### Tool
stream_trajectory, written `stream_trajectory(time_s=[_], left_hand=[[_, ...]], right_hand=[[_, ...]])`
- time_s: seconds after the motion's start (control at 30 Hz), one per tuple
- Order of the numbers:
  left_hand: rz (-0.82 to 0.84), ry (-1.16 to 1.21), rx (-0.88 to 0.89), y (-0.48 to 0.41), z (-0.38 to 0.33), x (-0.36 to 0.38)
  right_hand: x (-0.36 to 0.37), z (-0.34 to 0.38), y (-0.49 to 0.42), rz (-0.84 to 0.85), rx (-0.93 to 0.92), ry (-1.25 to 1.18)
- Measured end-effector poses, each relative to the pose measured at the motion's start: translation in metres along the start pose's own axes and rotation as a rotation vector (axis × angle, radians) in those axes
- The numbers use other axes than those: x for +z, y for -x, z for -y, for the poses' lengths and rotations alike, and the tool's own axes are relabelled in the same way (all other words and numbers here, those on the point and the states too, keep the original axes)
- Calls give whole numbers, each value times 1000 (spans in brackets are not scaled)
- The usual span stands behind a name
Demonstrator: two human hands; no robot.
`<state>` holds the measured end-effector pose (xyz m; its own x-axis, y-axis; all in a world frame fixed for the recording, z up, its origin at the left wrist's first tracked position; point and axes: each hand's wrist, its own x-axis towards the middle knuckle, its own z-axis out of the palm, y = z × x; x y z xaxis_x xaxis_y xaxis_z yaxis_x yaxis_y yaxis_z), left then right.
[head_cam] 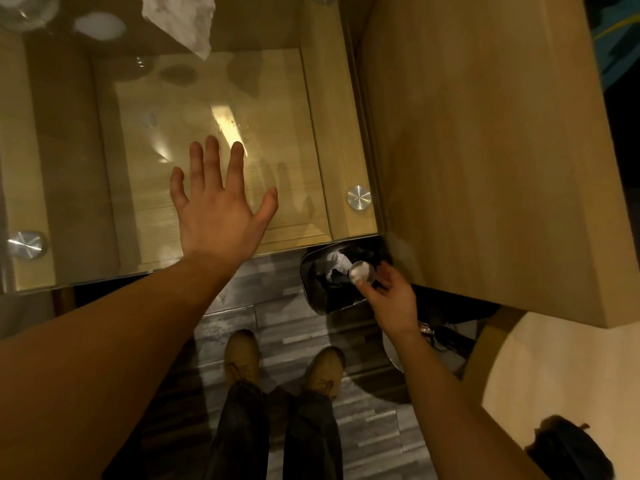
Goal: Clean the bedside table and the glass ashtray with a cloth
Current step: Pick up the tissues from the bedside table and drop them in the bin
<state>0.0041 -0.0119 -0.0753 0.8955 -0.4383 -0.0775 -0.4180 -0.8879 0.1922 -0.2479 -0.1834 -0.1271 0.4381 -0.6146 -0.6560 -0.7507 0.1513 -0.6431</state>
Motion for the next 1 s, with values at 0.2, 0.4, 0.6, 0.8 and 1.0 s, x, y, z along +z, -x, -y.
stream_trajectory(time_s=[0.2,0.4,0.6,0.8,1.0], left_hand=[[-17,0,6,0,1,1],[-46,-11,15,0,4,6],[-62,-15,8,-1,4,11],[-64,-5,11,0,4,11],[-60,-7,20,1,2,5]], right_hand=[[-27,45,9,-199,-146,-23],[-26,137,14,-240,-515,127],[31,199,-36,-78,-828,607],[53,202,-74,-77,-895,853],[56,199,-78,-140,-875,912]])
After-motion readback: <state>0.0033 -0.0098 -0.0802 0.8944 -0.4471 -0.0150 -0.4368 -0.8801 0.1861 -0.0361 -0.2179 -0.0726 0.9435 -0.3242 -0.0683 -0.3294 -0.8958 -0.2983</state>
